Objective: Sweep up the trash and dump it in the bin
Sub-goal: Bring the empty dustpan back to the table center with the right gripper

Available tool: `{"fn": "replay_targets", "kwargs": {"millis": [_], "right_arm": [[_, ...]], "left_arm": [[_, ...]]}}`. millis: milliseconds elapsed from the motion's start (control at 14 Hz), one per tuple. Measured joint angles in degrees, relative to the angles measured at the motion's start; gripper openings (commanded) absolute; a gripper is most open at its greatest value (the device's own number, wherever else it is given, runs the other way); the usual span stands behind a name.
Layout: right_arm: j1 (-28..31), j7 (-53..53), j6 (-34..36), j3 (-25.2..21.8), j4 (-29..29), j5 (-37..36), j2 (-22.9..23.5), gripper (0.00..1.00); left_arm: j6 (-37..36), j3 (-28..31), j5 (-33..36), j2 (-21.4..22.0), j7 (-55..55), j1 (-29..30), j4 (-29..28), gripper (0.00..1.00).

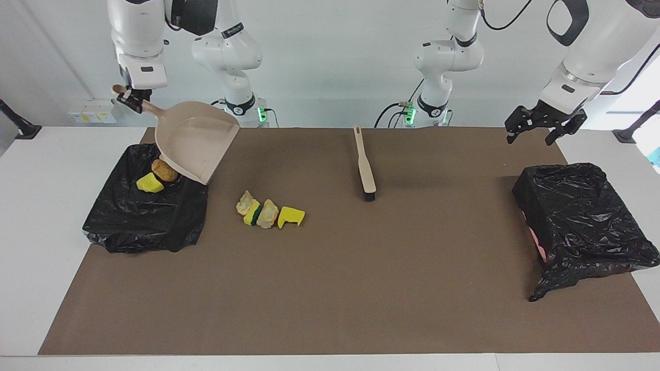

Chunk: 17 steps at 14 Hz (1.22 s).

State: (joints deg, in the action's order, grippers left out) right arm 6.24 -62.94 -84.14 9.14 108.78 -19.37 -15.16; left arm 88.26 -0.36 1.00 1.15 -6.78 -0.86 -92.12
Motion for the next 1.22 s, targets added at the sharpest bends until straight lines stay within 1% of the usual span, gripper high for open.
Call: {"fn": "replay_targets", "kwargs": {"millis": [215,358,572,716,787,1002,1216], "right_arm": [[-0.27,19.34,-2.04,4.75,0.1,7.24,1.52,0.0],[-1.63,31.24,-5.25,5.75,-0.04,11.46,4.01,0.0],[-7.16,48.59,-8.8,5.81,-3.21,14.51,10.04,0.0],[-11.18,57.58,-9.28,5.85,-7.51,14.86,15.79,0.0],[-13.36,61.97,-9.71,5.83,-10.4,14.89,19.46,0.0],[-18.41,73.88,-13.23,5.8,-20.99,14.96,31.52,0.0],[-22.16,84.17,-16.77,5.79,-30.21,15.43,41.24,0.0]], "left_arm": [[0.72,-0.43,-0.95,0.0,0.0,-0.14,0.0,1.0],[1.76,-0.46,-1.29,0.0,-0.11,-0.14,0.0,1.0],[2.09,-0.36,-1.34,-0.04,-0.11,-0.11,0.0,1.0],[2.01,-0.27,-1.36,-0.04,-0.11,-0.04,0.0,1.0],[1.97,-0.28,-1.39,-0.04,-0.11,-0.05,0.0,1.0],[1.92,-1.02,-1.53,-0.05,-0.11,-0.24,-0.01,1.0],[1.92,-1.69,-1.57,-0.05,-0.11,-0.41,-0.01,1.0]]}}
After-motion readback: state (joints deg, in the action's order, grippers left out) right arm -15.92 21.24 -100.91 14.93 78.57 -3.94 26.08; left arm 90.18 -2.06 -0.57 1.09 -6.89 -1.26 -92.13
